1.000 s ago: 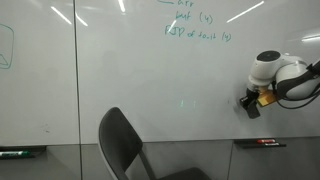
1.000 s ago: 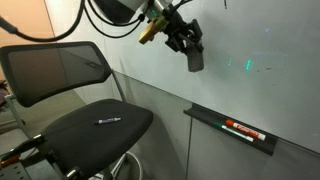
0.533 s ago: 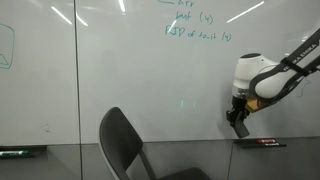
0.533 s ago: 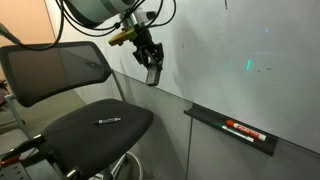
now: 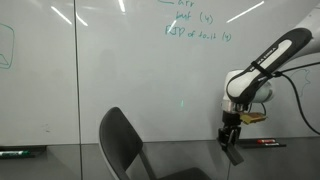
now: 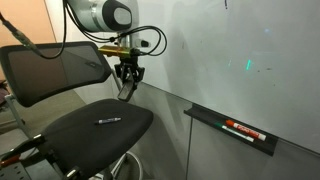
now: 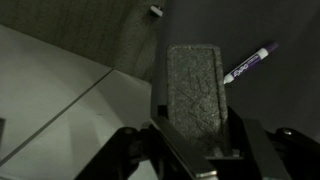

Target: Pick up the eraser from the black chair and wipe off the black writings on the board

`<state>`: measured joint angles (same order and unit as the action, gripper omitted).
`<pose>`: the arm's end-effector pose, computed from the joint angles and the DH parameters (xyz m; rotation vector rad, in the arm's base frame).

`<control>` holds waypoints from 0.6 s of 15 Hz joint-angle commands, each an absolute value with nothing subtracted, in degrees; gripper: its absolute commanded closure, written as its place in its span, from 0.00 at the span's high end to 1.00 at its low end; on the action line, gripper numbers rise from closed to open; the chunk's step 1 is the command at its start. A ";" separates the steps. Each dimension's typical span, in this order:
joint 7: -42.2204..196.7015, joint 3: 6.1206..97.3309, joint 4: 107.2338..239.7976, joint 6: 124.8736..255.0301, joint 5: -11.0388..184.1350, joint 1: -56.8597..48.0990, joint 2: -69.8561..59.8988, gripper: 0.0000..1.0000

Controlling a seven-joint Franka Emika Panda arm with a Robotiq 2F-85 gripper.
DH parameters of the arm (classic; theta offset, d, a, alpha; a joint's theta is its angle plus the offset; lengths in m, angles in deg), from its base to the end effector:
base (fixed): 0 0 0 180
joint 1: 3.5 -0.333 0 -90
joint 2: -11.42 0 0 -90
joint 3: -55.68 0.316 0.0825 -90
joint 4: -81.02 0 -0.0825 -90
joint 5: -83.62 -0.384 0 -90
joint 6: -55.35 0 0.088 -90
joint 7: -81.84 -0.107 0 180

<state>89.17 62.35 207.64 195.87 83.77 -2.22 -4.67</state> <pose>0.5467 0.0518 0.2490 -3.0910 -0.3416 0.0557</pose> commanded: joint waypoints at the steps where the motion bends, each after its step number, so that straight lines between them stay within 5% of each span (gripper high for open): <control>1: 99.67 65.66 203.54 190.49 74.76 -1.40 -10.18 0.32; 9: 114.82 72.52 195.27 178.70 64.12 -0.74 -22.80 0.32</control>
